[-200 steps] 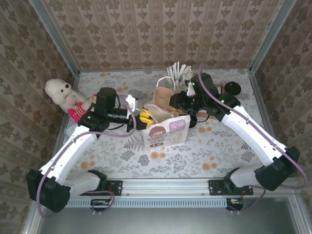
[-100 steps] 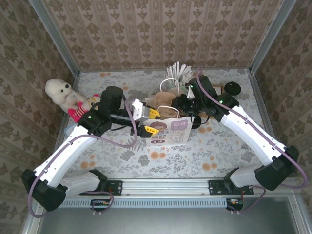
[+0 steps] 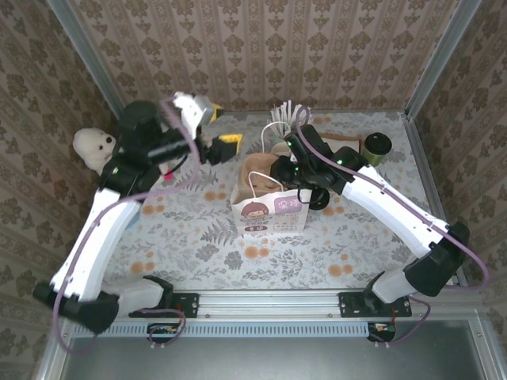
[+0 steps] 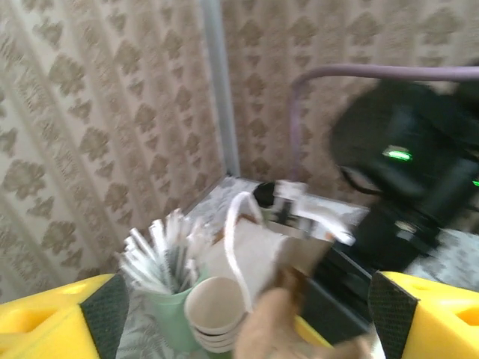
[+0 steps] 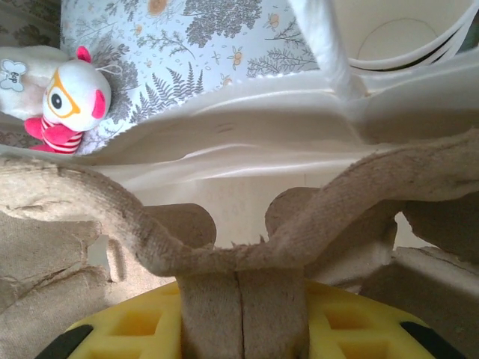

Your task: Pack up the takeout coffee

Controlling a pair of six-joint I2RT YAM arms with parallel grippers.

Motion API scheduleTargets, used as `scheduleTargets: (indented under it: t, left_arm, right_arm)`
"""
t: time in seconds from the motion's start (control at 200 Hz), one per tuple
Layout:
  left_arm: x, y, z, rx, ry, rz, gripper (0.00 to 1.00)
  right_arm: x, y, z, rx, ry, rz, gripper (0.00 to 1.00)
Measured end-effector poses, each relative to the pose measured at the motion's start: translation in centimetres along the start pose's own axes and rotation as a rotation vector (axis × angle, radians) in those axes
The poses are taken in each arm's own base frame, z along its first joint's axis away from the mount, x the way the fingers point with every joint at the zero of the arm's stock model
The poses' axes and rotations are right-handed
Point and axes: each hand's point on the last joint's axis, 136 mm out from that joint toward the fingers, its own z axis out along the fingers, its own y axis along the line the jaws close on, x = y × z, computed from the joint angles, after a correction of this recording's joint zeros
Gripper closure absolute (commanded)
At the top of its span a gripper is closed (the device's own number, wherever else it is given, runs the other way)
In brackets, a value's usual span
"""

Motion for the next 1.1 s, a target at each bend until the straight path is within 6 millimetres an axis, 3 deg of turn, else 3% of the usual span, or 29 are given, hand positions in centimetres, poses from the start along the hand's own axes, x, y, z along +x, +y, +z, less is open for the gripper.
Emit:
scheduleTargets:
  t: [0.1, 0.215, 0.395, 0.43, 0.475, 0.575, 0.75, 0.905, 1.1]
  left_arm:
    - [3.1, 1.7, 3.6, 0.023, 0.101, -0.076, 0.15]
    - [5.8, 1.9, 6.6, 0.067, 0.204, -0.127, 0.18]
    - [6.4, 1.4, 8.9, 0.129, 0.249, -0.143, 0.23]
    - [6.2, 1.3, 9.2, 0.142, 0.246, -0.14, 0.27]
    - [6.0, 1.1, 9.5, 0.16, 0.242, -0.143, 0.38]
    - [6.2, 0.9, 9.9, 0.185, 0.242, -0.151, 0.7]
    - [6.1, 1.4, 10.1, 0.144, 0.243, -0.196, 1.0]
    - [6.7, 2.5, 9.5, -0.017, 0.286, -0.275, 1.0]
    - [6.8, 1.1, 7.0, -0.159, 0.301, -0.4, 1.0]
  right_arm:
    - [0.0, 0.1, 0.3, 0.007, 0.006, -0.015, 0.67]
    - [0.2, 0.0, 0.2, 0.016, 0.016, -0.025, 0.67]
    - [0.5, -0.1, -0.2, 0.021, 0.034, -0.033, 0.67]
    - [0.6, -0.1, -0.2, 0.021, 0.04, -0.032, 0.67]
    - [0.8, -0.2, -0.3, 0.022, 0.05, -0.032, 0.67]
    - [1.3, -0.4, -0.3, 0.026, 0.071, -0.035, 0.67]
    - [2.3, -0.3, -0.4, 0.013, 0.12, -0.065, 0.67]
    - [3.3, 0.0, -1.1, -0.002, 0.178, -0.131, 0.66]
    - [4.4, 0.2, -0.6, 0.001, 0.265, -0.207, 0.66]
